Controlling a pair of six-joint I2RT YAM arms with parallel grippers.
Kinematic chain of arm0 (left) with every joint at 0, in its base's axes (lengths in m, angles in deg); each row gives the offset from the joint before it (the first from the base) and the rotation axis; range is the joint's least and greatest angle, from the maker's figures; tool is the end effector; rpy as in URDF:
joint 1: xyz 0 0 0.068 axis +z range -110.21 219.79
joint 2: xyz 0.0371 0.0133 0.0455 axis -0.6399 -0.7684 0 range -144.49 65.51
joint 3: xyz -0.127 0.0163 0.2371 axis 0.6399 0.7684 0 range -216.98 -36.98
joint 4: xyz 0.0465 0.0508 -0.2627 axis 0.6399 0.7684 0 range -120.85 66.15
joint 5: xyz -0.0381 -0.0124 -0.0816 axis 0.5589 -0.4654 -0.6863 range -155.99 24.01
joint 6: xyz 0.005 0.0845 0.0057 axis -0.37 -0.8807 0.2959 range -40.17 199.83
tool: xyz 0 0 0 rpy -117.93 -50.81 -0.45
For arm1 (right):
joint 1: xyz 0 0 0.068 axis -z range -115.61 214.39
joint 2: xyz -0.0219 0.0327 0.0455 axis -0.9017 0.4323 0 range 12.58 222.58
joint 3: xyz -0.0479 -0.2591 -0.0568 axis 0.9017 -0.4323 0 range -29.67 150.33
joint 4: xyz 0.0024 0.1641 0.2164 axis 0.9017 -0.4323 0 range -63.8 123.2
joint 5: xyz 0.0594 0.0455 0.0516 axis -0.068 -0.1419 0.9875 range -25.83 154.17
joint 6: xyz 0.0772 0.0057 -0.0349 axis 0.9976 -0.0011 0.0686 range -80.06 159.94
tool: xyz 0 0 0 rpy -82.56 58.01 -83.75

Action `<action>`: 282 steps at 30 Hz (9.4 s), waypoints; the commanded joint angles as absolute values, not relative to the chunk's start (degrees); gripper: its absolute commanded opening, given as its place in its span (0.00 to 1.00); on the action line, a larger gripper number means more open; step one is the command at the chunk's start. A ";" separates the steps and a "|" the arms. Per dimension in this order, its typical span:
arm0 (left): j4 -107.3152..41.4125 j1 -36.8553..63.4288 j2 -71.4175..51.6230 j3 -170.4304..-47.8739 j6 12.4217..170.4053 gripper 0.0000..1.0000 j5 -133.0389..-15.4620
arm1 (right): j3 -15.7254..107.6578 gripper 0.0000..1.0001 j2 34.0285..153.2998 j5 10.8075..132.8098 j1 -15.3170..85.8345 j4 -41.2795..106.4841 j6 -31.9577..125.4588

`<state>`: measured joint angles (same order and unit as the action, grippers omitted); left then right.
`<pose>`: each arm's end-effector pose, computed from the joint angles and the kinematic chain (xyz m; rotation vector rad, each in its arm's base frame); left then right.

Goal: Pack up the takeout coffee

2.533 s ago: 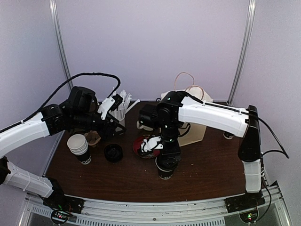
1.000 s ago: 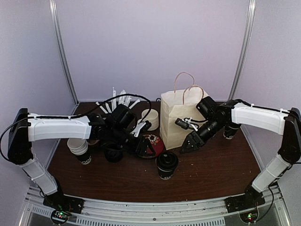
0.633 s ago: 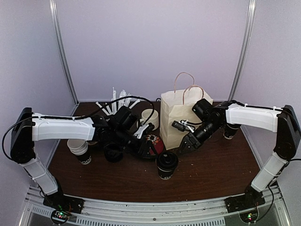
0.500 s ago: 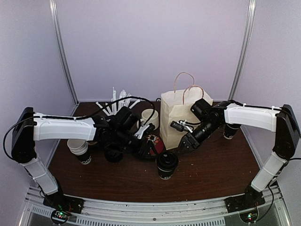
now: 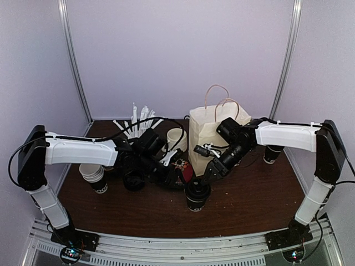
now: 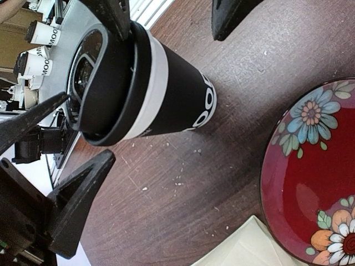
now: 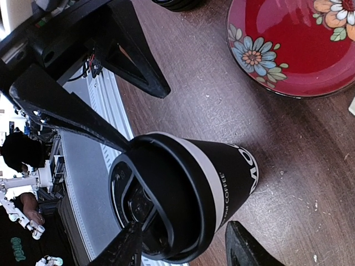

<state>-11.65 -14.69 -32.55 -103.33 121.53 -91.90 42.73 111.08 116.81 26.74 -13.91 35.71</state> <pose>0.2029 -0.3400 0.1786 0.5348 2.7364 -1.1611 0.2401 0.2601 0.1984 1.1848 -2.5280 -1.4373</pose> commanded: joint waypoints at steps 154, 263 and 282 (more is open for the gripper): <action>-10.37 -13.43 -31.72 -107.48 109.62 0.48 -84.91 | 49.13 0.72 115.16 110.46 19.37 -22.36 30.35; 5.96 -11.54 -9.78 -106.40 96.98 0.69 -51.83 | 65.01 0.76 113.30 101.89 15.00 -29.01 16.30; -1.31 0.06 -4.47 -105.54 99.54 0.71 -54.01 | 73.38 1.00 121.84 84.81 -1.59 -30.37 3.59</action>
<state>-1.15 0.00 -4.29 -105.97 98.23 -53.76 71.34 120.20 88.51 -0.50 -29.65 5.57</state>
